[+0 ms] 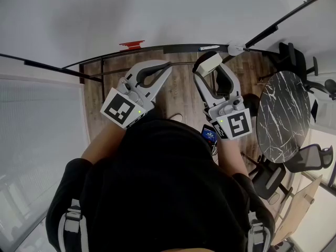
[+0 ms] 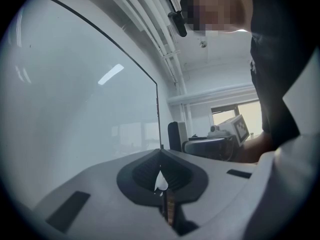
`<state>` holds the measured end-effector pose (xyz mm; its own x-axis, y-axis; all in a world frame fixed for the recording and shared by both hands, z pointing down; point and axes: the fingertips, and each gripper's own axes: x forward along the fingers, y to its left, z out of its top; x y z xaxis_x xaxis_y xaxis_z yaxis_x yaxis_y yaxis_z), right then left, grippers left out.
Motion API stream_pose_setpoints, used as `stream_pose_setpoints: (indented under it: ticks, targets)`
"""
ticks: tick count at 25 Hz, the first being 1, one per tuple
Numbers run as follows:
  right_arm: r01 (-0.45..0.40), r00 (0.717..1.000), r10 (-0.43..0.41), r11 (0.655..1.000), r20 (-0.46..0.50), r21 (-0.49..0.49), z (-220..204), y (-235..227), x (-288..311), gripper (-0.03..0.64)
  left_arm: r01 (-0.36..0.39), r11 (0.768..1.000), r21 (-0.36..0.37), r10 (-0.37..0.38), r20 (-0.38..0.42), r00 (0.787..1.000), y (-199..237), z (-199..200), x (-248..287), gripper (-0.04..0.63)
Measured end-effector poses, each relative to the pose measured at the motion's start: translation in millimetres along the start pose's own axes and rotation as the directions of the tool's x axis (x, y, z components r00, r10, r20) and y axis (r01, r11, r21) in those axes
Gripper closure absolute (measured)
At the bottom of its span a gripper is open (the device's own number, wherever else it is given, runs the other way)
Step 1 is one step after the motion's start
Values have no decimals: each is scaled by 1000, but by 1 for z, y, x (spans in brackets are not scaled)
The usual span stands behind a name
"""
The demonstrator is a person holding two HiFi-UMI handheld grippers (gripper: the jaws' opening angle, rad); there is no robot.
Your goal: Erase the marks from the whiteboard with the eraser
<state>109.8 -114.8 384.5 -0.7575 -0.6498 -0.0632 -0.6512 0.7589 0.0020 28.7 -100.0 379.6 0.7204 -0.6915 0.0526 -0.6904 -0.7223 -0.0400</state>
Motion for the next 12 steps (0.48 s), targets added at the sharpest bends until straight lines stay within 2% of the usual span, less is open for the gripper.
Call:
stream_pose_setpoints:
  ticks: [12]
  targets:
    - [8, 1000, -8, 1000, -2, -2, 0, -4, -3, 374, 11, 1000, 8, -11, -2, 1000, -2, 1, 4, 591]
